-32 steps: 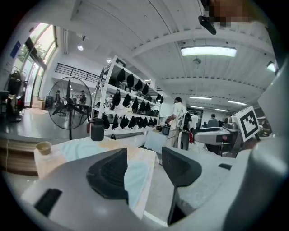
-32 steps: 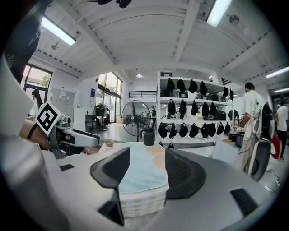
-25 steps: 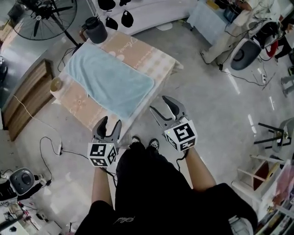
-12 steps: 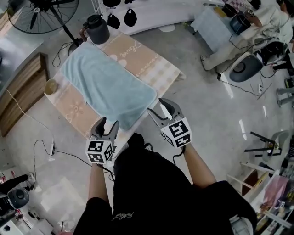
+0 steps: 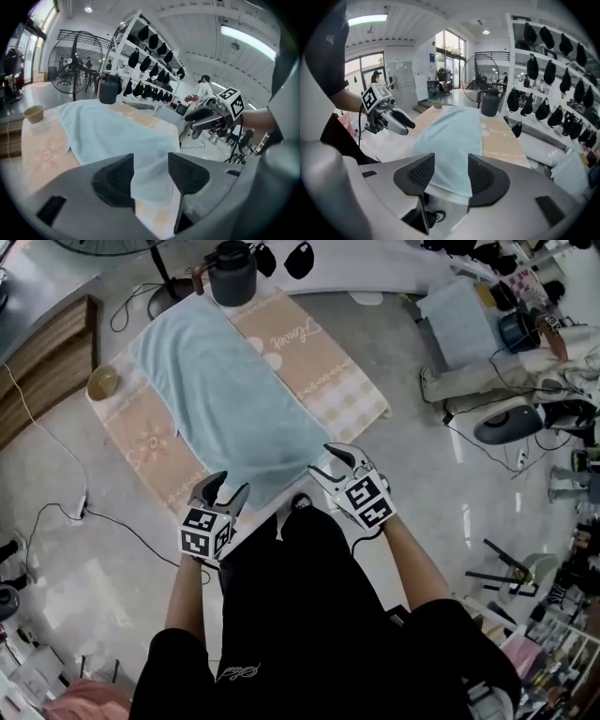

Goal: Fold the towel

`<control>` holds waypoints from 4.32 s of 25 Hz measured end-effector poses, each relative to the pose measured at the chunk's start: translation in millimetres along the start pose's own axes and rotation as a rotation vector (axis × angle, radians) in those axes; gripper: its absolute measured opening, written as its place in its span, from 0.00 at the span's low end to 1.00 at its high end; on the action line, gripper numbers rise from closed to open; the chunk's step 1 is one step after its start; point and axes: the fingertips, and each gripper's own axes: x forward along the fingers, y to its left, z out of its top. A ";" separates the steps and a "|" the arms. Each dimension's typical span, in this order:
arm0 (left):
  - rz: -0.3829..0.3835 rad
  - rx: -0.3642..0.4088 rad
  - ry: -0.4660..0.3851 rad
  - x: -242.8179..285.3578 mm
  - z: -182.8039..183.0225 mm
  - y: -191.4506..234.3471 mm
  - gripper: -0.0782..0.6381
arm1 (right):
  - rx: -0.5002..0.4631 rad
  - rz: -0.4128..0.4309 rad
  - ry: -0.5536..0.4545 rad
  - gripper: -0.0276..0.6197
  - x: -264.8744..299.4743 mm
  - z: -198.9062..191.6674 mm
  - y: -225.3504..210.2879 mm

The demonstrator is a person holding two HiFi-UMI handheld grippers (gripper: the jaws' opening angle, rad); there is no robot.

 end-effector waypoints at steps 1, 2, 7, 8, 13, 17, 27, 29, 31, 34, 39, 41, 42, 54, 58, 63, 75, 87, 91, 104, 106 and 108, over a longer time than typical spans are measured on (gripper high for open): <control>0.012 -0.021 0.006 2.1 -5.3 -1.4 0.42 | -0.029 0.024 0.019 0.39 5.2 -4.7 -0.3; 0.027 -0.034 0.012 4.1 -9.6 -2.8 0.42 | -0.058 0.046 0.037 0.39 10.3 -9.2 -1.2; 0.114 -0.094 0.047 8.8 -36.3 -22.6 0.42 | -0.146 0.191 0.100 0.39 23.0 -35.2 1.4; 0.130 -0.114 0.053 9.5 -42.9 -25.1 0.42 | -0.152 0.218 0.106 0.39 25.2 -38.9 2.7; 0.220 -0.130 0.131 21.2 -78.2 -37.0 0.42 | -0.265 0.285 0.161 0.38 37.2 -65.2 -6.2; 0.266 -0.077 0.183 34.8 -93.4 -50.8 0.42 | -0.389 0.306 0.217 0.38 38.7 -100.1 -20.8; 0.319 0.060 0.313 53.1 -117.3 -43.5 0.42 | -0.534 0.363 0.253 0.36 58.2 -122.4 -26.8; 0.324 0.054 0.315 54.6 -116.5 -43.0 0.42 | -0.526 0.360 0.263 0.34 59.9 -125.1 -31.7; 0.319 0.057 0.321 57.9 -116.4 -42.6 0.42 | -0.511 0.351 0.267 0.33 61.6 -127.1 -37.8; 0.298 0.079 0.350 63.2 -120.5 -42.9 0.42 | -0.518 0.334 0.266 0.32 64.5 -128.6 -44.4; 0.284 0.089 0.363 68.4 -122.5 -44.9 0.42 | -0.548 0.318 0.273 0.24 69.4 -134.8 -50.2; 0.285 0.095 0.370 69.7 -122.9 -46.1 0.42 | -0.545 0.318 0.271 0.24 69.0 -135.4 -51.6; 0.289 0.096 0.371 70.1 -123.2 -45.7 0.42 | -0.544 0.320 0.268 0.24 69.0 -135.7 -51.8; 0.378 0.025 0.310 61.6 -127.2 -36.6 0.21 | -0.533 0.364 0.262 0.16 68.6 -139.4 -46.1; 0.390 -0.008 0.309 54.2 -131.7 -37.8 0.18 | -0.508 0.391 0.249 0.06 65.1 -133.3 -38.4; 0.416 -0.041 0.309 41.1 -142.5 -46.5 0.18 | -0.546 0.443 0.232 0.05 56.0 -135.4 -23.2; 0.427 -0.066 0.277 25.1 -158.3 -62.4 0.18 | -0.755 0.348 0.171 0.13 48.7 -140.7 -15.8; 0.344 -0.150 0.260 11.4 -148.0 -57.9 0.17 | -1.267 0.343 0.214 0.27 54.0 -141.5 -20.2; 0.318 -0.173 0.243 7.3 -147.9 -55.7 0.17 | -1.378 0.329 0.214 0.28 55.6 -143.9 -15.9; 0.281 -0.167 0.160 -12.6 -132.4 -51.1 0.17 | -0.758 0.402 0.183 0.06 45.7 -103.3 5.6; 0.268 -0.169 0.145 -17.5 -129.0 -54.8 0.17 | -0.672 0.412 0.161 0.06 37.4 -97.0 6.0; 0.253 -0.166 0.139 -23.0 -129.5 -59.1 0.17 | -0.624 0.414 0.152 0.06 28.0 -94.9 6.3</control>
